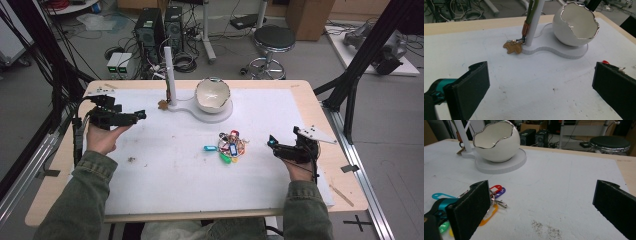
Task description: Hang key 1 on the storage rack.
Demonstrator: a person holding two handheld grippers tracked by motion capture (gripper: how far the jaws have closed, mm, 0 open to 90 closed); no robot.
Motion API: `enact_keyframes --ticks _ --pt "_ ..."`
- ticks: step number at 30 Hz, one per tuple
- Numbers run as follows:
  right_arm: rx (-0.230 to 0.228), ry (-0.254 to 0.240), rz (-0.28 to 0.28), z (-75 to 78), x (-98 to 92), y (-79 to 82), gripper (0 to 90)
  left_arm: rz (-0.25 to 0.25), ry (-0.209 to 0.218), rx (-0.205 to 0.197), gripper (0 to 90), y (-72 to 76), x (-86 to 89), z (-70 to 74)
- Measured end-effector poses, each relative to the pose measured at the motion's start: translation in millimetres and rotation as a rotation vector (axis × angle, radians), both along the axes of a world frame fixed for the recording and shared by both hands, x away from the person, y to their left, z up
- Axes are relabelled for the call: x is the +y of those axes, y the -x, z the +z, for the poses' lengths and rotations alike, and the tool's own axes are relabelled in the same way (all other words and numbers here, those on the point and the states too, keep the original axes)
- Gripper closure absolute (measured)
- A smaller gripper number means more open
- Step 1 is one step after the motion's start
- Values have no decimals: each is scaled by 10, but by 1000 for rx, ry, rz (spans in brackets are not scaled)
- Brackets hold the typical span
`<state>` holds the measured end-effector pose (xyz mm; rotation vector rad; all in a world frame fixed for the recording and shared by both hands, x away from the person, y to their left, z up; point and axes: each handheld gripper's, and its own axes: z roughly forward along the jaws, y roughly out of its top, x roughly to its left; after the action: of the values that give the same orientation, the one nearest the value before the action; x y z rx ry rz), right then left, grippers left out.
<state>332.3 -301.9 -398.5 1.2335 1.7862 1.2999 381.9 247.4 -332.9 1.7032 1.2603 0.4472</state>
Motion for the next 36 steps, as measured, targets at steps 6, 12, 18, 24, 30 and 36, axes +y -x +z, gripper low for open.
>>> enact_keyframes --ticks 6,12,18,24,30,36 --pt "0 3 0 0 1 -1 7 -3 -13 -18 16 69 8 -62" --pt "1 1 0 0 0 0 7 13 -7 -23 16 113 50 -141" --pt "1 2 -1 0 -1 0 7 29 -17 -9 16 166 75 -245" --pt "-1 4 -1 1 -1 1 7 40 -23 1 16 220 114 -348" --pt "2 0 5 -1 -3 -1 7 32 -44 -7 17 282 118 -375" --pt "12 -7 9 -3 -2 -2 7 38 -60 -50 17 403 157 -492"
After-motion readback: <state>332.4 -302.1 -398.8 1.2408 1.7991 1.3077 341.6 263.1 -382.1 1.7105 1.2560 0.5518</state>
